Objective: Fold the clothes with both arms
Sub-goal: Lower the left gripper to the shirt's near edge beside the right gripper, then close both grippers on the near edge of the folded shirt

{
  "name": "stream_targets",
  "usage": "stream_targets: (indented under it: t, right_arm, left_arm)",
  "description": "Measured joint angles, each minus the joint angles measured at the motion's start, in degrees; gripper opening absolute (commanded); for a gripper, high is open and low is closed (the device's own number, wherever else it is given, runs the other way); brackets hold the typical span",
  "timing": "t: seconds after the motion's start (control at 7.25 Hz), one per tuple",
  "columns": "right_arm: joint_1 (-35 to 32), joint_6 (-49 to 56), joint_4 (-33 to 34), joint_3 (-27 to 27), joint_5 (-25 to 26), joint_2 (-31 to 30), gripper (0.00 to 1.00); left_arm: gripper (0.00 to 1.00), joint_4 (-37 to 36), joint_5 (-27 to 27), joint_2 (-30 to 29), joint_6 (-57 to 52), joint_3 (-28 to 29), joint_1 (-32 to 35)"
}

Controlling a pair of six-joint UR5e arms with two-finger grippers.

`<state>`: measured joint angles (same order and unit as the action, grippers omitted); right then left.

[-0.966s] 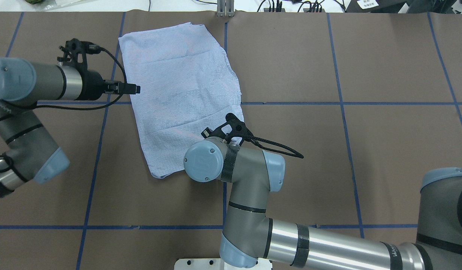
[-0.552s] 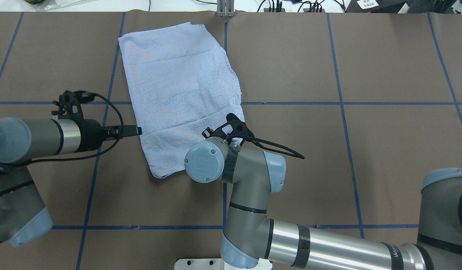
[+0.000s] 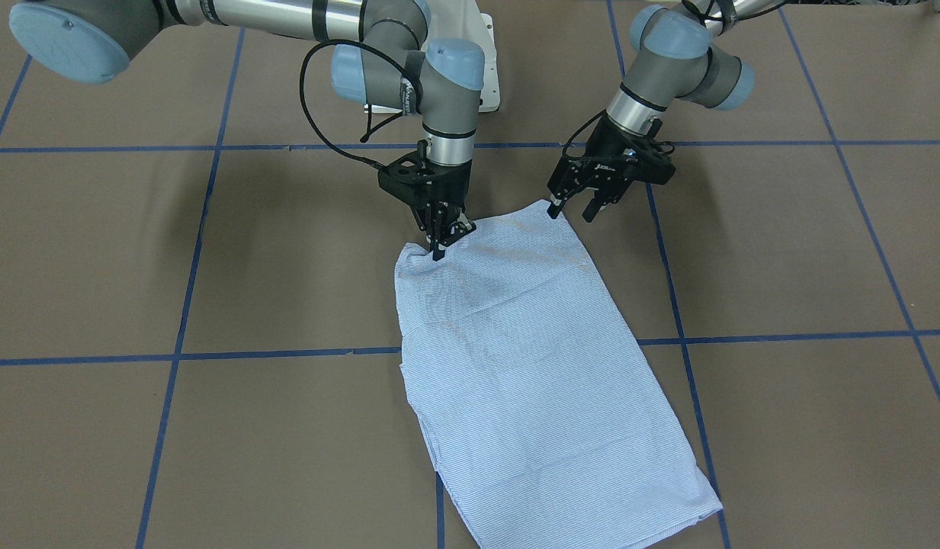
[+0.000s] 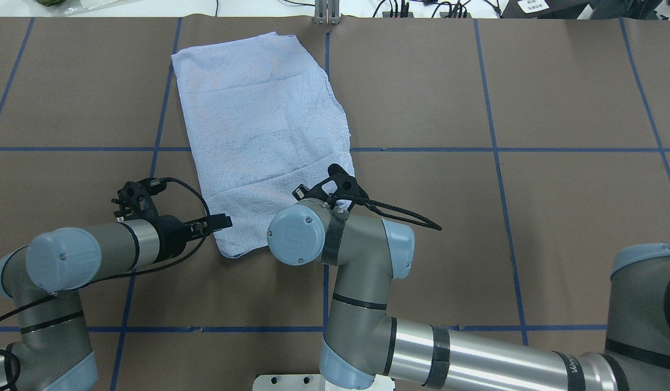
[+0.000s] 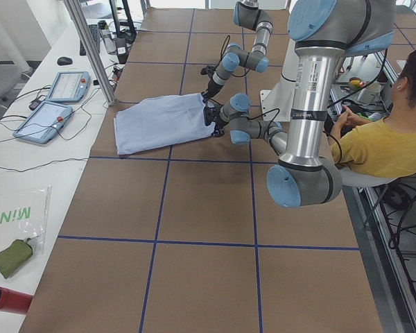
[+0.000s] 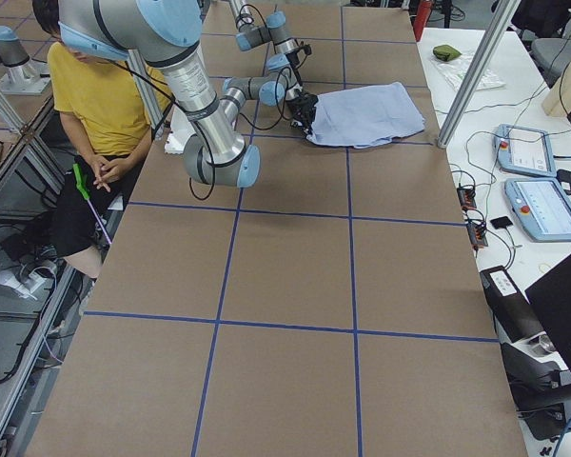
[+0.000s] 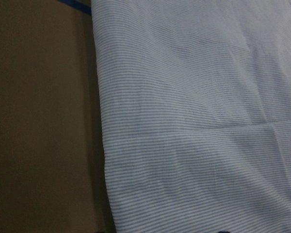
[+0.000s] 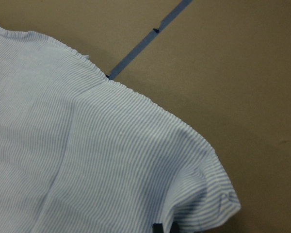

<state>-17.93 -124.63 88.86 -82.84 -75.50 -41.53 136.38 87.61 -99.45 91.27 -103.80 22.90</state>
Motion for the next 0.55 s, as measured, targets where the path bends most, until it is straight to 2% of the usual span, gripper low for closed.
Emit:
stream_targets:
  t: [0.55]
  right_arm:
    - [0.0, 0.0, 0.0, -0.11, 0.0, -0.04, 0.0]
  left_arm:
    - [0.82, -7.7, -0.45, -3.19, -0.02, 0.19, -2.08]
